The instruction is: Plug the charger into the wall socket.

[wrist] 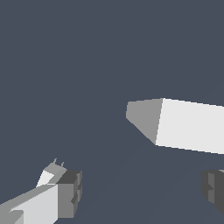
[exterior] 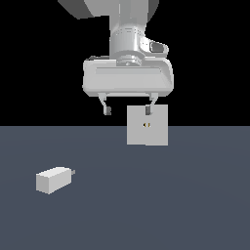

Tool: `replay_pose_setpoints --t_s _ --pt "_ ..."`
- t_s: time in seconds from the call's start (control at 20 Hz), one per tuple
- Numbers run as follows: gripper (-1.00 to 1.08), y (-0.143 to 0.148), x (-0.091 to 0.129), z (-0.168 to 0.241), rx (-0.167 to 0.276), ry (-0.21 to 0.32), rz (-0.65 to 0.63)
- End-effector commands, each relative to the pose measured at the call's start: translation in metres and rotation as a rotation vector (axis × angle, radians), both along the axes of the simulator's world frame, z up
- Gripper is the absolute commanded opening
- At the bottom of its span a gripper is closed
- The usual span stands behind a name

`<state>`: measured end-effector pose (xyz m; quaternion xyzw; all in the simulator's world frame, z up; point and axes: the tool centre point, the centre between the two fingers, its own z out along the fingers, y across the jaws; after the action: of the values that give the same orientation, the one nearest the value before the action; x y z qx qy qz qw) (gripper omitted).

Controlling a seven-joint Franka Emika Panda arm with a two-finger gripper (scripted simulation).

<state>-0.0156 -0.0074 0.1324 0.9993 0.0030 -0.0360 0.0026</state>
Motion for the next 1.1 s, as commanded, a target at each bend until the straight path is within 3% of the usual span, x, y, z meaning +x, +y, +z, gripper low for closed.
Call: replay_pose_setpoints --t_s 0.0,0.5,1.05 --pt "1.00 0.000 0.000 0.000 0.000 0.000 0.000" --pt "1.00 0.010 -0.011 -0.006 -0.003 -0.023 -0.041" --pt "1.00 0.047 -0.044 -0.025 -0.014 -0.098 -0.174"
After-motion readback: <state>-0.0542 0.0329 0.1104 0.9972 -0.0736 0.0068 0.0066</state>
